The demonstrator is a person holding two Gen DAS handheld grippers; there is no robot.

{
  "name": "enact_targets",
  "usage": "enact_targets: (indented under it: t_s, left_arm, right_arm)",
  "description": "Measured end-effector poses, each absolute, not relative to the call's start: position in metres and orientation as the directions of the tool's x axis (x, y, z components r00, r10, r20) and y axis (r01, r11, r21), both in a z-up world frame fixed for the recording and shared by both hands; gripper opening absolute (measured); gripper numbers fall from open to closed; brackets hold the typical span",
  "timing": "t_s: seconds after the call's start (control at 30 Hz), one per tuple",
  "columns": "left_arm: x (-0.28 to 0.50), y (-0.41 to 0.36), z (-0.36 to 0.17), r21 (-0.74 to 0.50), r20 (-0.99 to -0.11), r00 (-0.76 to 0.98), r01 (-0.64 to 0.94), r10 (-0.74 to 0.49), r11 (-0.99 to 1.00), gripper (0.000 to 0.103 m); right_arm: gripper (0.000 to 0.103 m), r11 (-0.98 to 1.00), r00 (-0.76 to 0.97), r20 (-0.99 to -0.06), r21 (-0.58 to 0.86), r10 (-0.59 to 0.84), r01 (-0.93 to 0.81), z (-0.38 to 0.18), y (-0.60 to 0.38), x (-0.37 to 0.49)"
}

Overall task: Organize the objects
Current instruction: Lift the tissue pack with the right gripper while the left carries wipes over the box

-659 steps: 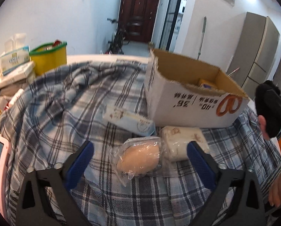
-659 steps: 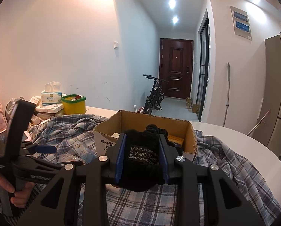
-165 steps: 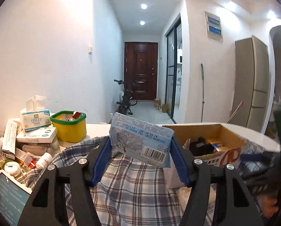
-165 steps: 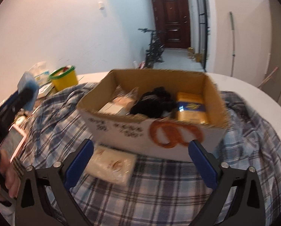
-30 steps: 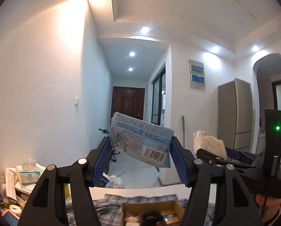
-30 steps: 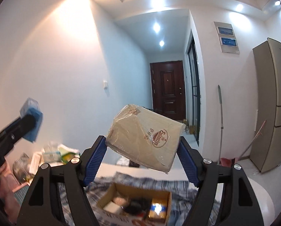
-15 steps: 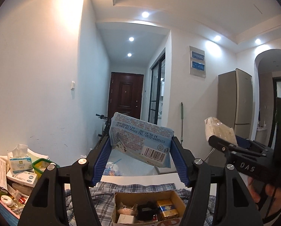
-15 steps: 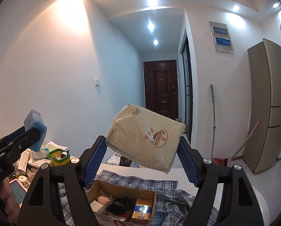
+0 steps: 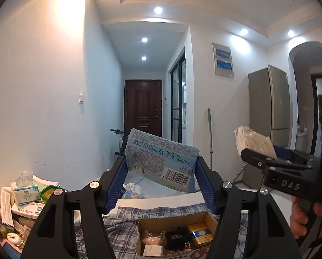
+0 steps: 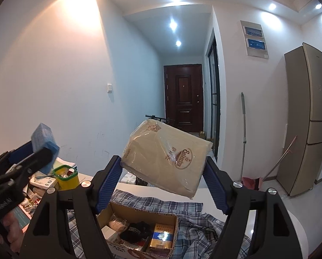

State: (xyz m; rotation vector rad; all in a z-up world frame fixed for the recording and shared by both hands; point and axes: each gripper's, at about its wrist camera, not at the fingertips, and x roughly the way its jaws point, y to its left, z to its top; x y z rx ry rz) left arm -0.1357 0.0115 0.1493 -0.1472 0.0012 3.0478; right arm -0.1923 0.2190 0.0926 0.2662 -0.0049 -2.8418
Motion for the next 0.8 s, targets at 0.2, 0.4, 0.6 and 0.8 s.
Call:
enact_targets:
  t_s: [0.2,0.4,0.6,0.8]
  left_arm:
    - [-0.176,0.012,0.126,-0.045,-0.243,-0.963,-0.105,0.113,-0.993,0.066]
    - [-0.204,0.015,0.107,-0.069,-0.340,-0.930,-0.123,0.140,-0.990,0.066]
    - [-0.235,0.019,0.080,-0.119,-0.461,-0.866,-0.156,0.193,-0.981,0.066]
    - [-0.261,0.025,0.048,-0.132,-0.569,-0.799,-0.144,0.194,-0.981,0.066]
  right_arm:
    - [0.074,-0.959,-0.936,-0.214,0.035,-0.281,0.280,0.087,0.224,-0.204]
    - [0.075,-0.960,-0.930,-0.237,0.040,-0.280,0.279,0.082,0.227,-0.210]
    - [0.075,-0.965,-0.922,-0.288,0.033,-0.258,0.260,0.072,0.221,-0.229]
    - [0.075,-0.962,-0.904,-0.332,0.053,-0.269,0.267,0.063,0.225,-0.240]
